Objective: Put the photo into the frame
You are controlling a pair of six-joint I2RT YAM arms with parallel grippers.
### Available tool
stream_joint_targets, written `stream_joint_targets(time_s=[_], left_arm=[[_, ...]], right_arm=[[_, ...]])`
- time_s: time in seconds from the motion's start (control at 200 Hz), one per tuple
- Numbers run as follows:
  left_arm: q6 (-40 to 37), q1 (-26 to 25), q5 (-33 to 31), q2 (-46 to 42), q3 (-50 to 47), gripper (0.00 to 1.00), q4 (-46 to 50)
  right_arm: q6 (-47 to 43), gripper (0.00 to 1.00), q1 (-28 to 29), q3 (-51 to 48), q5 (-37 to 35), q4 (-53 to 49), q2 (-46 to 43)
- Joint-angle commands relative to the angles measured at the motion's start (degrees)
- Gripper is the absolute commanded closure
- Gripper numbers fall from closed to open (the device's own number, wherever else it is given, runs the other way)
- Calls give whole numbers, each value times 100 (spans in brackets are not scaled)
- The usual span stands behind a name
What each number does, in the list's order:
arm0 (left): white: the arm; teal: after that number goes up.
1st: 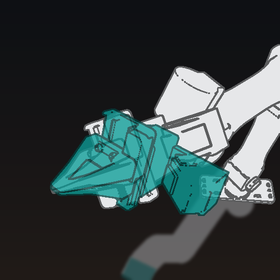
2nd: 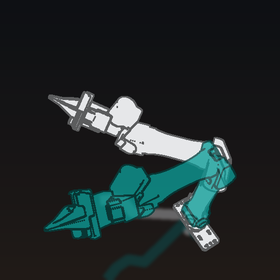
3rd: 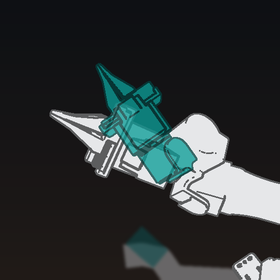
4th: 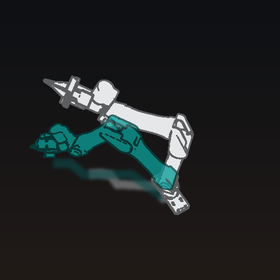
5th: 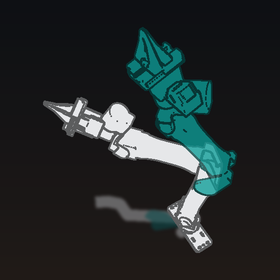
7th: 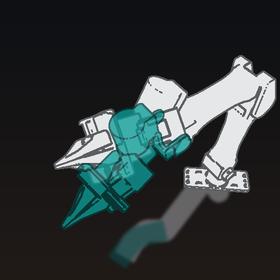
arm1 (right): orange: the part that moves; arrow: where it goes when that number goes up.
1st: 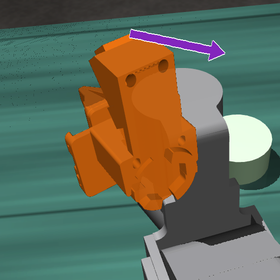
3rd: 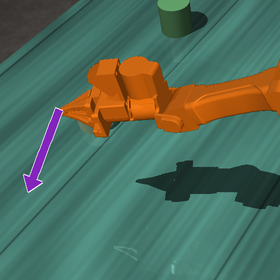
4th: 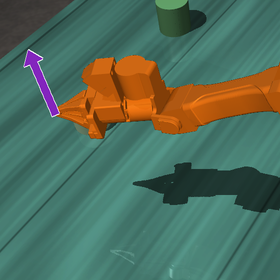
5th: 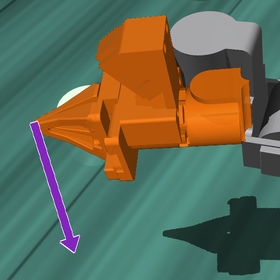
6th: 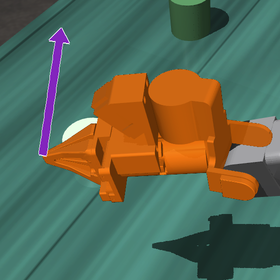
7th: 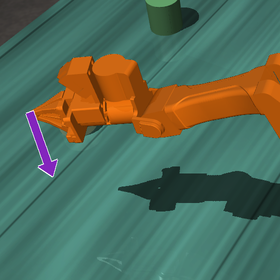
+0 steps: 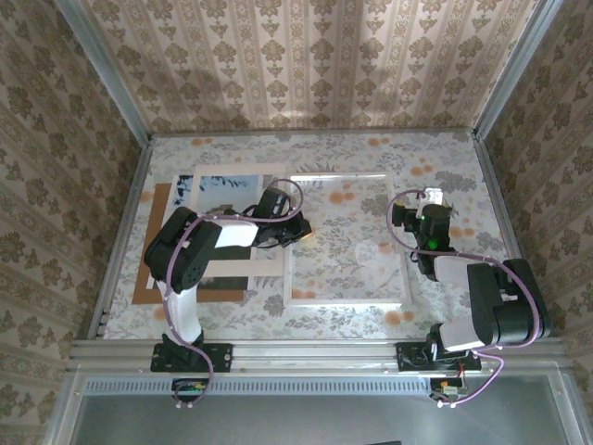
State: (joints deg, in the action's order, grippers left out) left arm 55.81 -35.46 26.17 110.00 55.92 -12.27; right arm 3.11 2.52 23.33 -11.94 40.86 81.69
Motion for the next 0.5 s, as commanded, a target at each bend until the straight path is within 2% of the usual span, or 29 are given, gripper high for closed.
stream_joint_targets(time_s=[0.0,0.495], left_arm=[[-158,31,160,-136,71,100,147],[-290,4,169,-136,212,100,252]], right_arm=[[-57,0,29,154,87,-52,-81],[-59,0,29,145,78,-44,-81]])
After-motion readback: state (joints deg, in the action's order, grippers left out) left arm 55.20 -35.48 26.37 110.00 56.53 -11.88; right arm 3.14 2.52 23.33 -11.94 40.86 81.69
